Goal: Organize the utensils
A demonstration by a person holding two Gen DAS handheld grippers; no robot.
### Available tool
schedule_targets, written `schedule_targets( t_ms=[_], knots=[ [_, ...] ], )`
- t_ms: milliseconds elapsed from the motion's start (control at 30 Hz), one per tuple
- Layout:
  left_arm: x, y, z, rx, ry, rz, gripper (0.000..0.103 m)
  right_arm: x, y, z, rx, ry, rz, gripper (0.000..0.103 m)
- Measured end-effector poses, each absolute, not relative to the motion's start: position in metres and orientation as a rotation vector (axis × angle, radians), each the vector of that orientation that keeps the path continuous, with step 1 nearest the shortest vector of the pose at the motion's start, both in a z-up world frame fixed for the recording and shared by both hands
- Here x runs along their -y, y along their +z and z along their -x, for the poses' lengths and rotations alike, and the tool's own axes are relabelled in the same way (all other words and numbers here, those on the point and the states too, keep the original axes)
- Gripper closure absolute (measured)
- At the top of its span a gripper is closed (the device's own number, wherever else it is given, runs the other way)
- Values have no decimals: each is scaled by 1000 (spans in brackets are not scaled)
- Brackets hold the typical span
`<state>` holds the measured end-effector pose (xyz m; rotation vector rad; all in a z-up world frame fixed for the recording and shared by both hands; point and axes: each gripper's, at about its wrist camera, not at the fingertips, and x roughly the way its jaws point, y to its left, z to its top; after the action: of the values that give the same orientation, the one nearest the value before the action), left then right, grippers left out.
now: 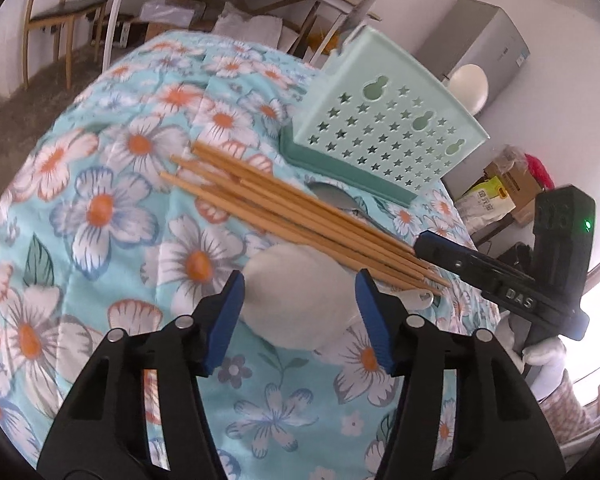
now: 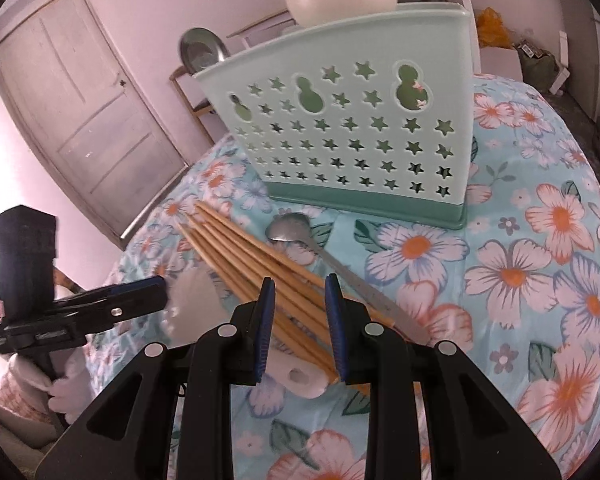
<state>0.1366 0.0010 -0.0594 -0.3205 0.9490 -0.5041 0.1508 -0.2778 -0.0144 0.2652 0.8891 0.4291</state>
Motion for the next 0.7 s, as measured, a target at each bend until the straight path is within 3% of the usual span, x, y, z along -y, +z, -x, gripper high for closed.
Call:
schedule_targets(
  t_ms=[700],
  knots=[
    [-23, -77, -145, -996, -525, 502, 55, 276, -18, -145, -887, 418, -257, 77]
  ],
)
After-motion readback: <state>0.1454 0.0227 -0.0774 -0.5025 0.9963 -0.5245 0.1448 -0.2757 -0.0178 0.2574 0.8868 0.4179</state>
